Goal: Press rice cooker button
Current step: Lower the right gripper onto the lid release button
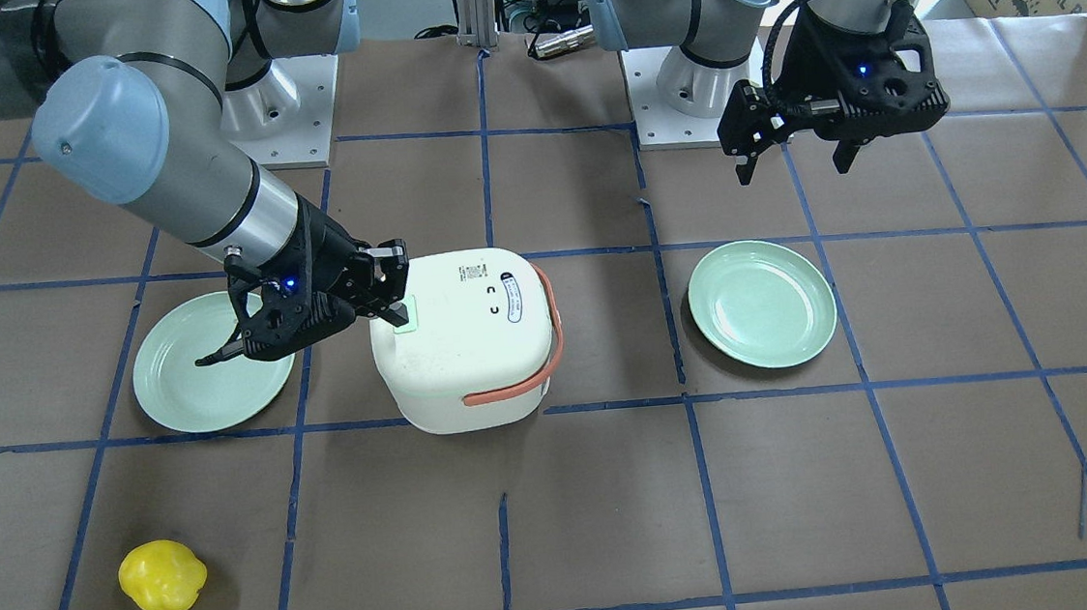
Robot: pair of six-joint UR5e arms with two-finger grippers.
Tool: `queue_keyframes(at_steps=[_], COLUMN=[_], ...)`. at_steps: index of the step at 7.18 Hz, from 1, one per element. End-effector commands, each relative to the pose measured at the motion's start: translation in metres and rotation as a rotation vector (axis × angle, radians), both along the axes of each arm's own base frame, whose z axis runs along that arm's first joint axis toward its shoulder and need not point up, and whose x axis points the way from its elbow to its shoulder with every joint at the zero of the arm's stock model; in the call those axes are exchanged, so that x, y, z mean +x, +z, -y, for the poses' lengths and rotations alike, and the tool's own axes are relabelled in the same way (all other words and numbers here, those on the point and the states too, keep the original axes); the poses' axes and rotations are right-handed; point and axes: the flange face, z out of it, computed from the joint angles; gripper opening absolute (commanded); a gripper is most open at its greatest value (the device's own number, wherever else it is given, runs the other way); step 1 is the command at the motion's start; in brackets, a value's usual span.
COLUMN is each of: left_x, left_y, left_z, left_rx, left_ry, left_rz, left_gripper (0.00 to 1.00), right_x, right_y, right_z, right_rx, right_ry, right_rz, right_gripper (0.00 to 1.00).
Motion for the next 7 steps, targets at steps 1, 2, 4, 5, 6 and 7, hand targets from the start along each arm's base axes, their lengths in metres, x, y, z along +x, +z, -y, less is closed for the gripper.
queue_keyframes(at_steps=[1, 2, 4, 5, 6, 7], left_x=[0.0, 0.0, 0.0, 0.0, 0.0, 0.0], left_y=[0.0, 0.0, 0.0, 0.0, 0.0, 0.0], left_z=[0.0, 0.0, 0.0, 0.0, 0.0, 0.0], left_rx=[0.0, 0.0, 0.0, 0.0, 0.0, 0.0], left_ry=[0.0, 0.0, 0.0, 0.0, 0.0, 0.0], left_rz=[0.0, 0.0, 0.0, 0.0, 0.0, 0.0], left_gripper=[1.0, 1.0, 1.0, 1.0, 1.0, 1.0], right_x=[0.0, 0.0, -0.001, 0.0, 0.0, 0.0], right_y=[-0.01, -0.02, -0.022, -0.023, -0.024, -0.025], right_z=[-0.002, -0.006, -0.008, -0.008, -0.007, -0.007], right_rx=[0.012, 0.003, 0.003, 0.0, -0.002, 0.0], right_ry=[0.004, 0.004, 0.004, 0.01, 0.017, 0.017], right_rz=[0.0, 0.0, 0.0, 0.0, 0.001, 0.001], right_gripper=[0.06, 0.06, 0.06, 0.06, 0.06, 0.06])
